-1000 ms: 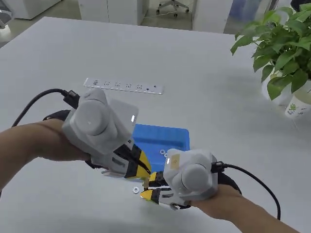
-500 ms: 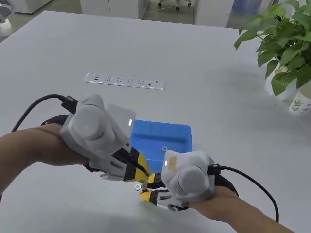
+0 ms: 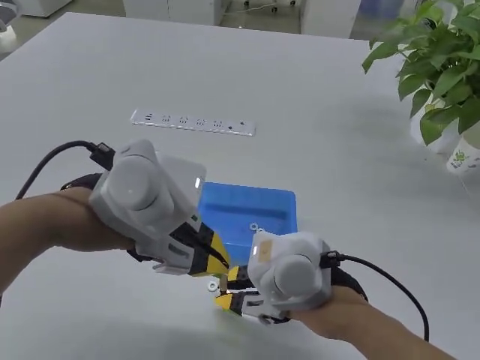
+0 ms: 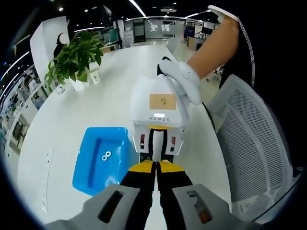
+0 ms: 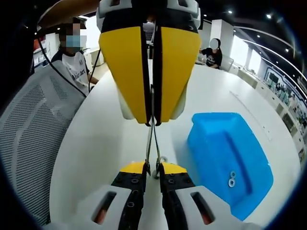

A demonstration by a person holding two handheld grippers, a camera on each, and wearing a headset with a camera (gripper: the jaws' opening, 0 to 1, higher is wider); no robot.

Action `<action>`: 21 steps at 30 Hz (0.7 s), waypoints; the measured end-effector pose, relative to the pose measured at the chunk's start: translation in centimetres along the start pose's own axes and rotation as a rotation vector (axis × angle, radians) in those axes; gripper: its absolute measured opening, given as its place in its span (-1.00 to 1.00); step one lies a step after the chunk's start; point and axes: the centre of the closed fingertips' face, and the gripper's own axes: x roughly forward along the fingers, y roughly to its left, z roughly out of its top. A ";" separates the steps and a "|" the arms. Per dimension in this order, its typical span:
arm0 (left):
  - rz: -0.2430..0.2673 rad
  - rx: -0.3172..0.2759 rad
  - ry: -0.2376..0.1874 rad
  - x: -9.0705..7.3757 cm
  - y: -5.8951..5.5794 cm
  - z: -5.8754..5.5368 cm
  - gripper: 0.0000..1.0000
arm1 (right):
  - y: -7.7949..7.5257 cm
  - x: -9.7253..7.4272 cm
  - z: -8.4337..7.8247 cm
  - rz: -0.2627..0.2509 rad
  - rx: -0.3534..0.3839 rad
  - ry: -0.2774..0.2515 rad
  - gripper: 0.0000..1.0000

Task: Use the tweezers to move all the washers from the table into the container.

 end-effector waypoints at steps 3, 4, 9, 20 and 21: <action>0.001 0.001 -0.005 0.0 0.0 0.1 -0.89 | -0.1 0.0 0.0 -0.003 0.004 -0.004 -0.74; 0.000 -0.001 -0.006 0.0 0.0 0.1 -0.89 | -0.1 0.0 0.0 -0.003 0.003 -0.003 -0.74; 0.003 -0.001 -0.001 0.0 0.1 0.1 -0.89 | -0.1 -0.1 0.0 -0.003 0.006 0.001 -0.75; 0.004 -0.005 -0.006 0.1 0.1 0.2 -0.89 | 0.0 -0.1 -0.2 0.002 0.023 0.005 -0.79; 0.004 -0.005 -0.006 0.1 0.1 0.2 -0.89 | 0.0 -0.1 -0.2 0.003 0.023 0.006 -0.79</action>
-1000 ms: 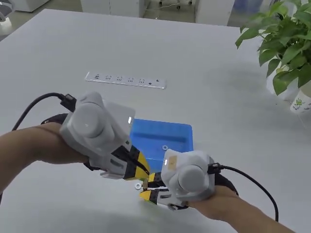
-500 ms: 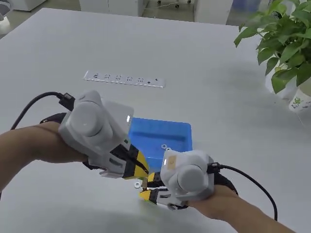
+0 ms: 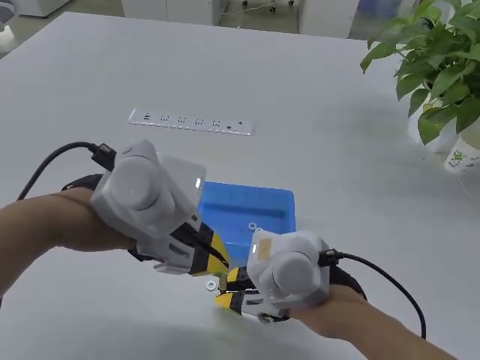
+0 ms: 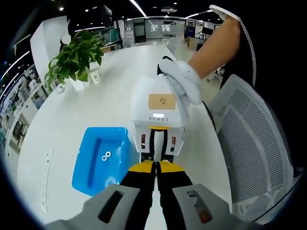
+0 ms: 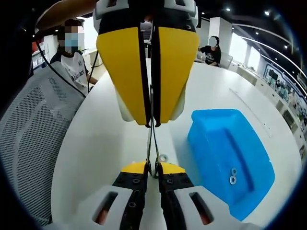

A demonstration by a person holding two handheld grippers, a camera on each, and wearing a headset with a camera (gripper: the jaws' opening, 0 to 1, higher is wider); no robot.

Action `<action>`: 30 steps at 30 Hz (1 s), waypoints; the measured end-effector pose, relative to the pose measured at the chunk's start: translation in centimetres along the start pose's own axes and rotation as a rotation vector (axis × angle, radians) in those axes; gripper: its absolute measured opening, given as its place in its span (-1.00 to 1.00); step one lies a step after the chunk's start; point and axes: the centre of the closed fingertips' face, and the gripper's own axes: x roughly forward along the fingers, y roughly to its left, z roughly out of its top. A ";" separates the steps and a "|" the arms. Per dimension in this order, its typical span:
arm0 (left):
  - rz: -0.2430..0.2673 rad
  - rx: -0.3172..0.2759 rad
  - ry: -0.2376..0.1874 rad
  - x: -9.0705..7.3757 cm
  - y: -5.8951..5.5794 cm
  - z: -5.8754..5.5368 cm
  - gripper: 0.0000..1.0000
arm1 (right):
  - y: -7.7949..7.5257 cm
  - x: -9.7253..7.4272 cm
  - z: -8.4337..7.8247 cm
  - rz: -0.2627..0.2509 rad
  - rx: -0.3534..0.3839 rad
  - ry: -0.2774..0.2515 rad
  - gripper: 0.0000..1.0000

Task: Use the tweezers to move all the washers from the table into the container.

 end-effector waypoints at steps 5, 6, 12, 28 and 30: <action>0.000 -0.001 0.004 -0.1 0.0 0.0 -0.89 | 0.1 0.0 0.1 0.004 -0.007 0.008 -0.79; 0.000 -0.003 0.003 -0.2 -0.1 0.1 -0.89 | 0.1 -0.1 0.2 0.005 -0.009 0.008 -0.79; 0.003 -0.007 -0.010 -0.9 0.0 0.8 -0.89 | 0.1 -0.8 0.9 0.009 -0.015 0.009 -0.80; 0.006 -0.005 -0.038 -2.8 0.6 3.1 -0.89 | -0.6 -2.8 2.8 -0.002 -0.005 -0.005 -0.80; 0.007 0.001 -0.039 -3.1 0.8 3.4 -0.89 | -0.8 -3.1 3.2 -0.005 -0.006 -0.007 -0.80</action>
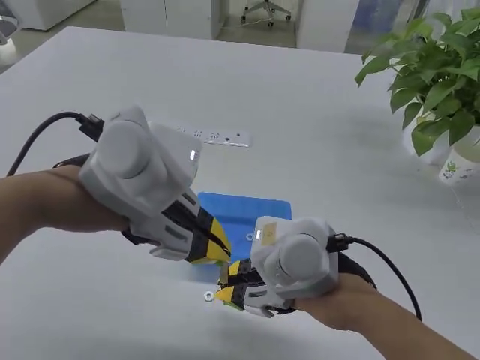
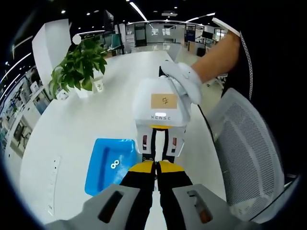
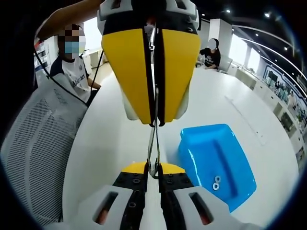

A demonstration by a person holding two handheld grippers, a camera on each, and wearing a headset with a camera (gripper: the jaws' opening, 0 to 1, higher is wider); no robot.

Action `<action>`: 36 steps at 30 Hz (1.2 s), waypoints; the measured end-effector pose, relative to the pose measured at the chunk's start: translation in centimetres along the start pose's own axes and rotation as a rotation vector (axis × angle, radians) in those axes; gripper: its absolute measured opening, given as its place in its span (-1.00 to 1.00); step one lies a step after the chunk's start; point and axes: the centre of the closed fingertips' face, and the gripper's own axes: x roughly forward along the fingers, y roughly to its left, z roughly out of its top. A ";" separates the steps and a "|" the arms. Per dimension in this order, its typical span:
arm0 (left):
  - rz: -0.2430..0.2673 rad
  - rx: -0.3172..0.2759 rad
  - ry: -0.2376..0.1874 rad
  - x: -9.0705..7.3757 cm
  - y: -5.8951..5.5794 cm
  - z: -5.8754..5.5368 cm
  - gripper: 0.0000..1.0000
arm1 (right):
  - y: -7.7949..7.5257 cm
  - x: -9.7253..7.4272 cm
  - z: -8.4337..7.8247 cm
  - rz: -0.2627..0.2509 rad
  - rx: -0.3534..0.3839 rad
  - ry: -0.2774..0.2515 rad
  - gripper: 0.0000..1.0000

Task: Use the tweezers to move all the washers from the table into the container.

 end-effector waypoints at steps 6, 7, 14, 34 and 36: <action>0.008 0.012 -0.011 -0.7 1.0 0.9 -0.89 | -1.3 -0.9 0.7 -0.011 -0.010 0.002 -0.80; 0.011 0.015 -0.013 -0.8 1.3 1.1 -0.89 | -1.6 -1.1 0.9 -0.013 -0.011 0.000 -0.80; 0.019 0.032 -0.015 -1.1 3.0 1.9 -0.89 | -3.4 -1.8 1.3 -0.031 -0.020 -0.007 -0.80; 0.031 0.047 0.005 0.5 7.3 1.4 -0.89 | -8.2 -1.1 0.0 -0.059 -0.015 -0.018 -0.79; 0.034 0.047 0.012 0.9 7.7 1.1 -0.89 | -8.5 -0.8 -0.4 -0.056 -0.012 -0.015 -0.79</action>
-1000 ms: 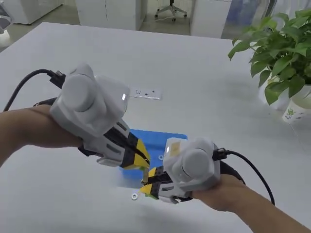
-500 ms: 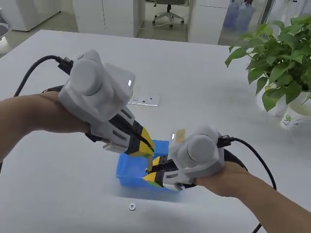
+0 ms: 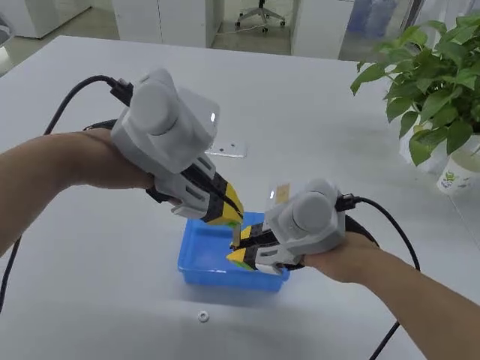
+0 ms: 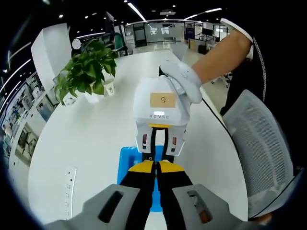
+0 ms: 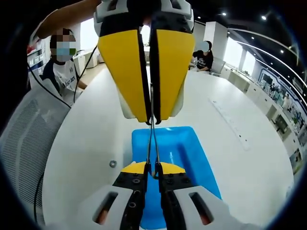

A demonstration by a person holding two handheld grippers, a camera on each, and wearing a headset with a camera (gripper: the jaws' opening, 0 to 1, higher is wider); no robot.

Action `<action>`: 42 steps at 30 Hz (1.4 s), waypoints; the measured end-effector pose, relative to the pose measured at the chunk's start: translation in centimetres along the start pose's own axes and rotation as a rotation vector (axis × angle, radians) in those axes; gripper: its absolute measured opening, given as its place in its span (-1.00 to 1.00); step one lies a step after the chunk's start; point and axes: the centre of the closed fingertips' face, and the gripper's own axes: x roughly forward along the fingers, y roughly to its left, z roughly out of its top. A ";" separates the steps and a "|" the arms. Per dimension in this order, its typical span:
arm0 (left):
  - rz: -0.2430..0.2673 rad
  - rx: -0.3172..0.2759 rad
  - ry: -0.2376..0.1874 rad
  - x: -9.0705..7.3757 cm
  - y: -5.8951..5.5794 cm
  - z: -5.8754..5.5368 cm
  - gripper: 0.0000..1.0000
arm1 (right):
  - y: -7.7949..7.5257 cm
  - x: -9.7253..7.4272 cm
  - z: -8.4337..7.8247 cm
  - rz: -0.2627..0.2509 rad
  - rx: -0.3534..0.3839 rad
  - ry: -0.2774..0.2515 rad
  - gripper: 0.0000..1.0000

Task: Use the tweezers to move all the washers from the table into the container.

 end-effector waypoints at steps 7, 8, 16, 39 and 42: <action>-0.003 -0.015 0.002 1.2 0.7 -0.9 -0.89 | -0.5 0.8 -1.2 0.017 0.023 0.013 -0.79; -0.004 -0.015 0.005 1.4 0.7 -1.0 -0.89 | -0.6 0.9 -1.4 0.018 0.025 0.015 -0.79; -0.012 -0.036 0.009 2.4 1.5 -2.1 -0.89 | -1.1 1.8 -2.6 0.039 0.045 0.035 -0.79; -0.018 -0.052 0.008 3.6 2.0 -3.1 -0.89 | -1.6 2.9 -4.0 0.055 0.043 0.086 -0.77; -0.016 -0.051 0.004 3.4 2.0 -3.0 -0.89 | -1.6 2.7 -3.8 0.049 0.039 0.085 -0.77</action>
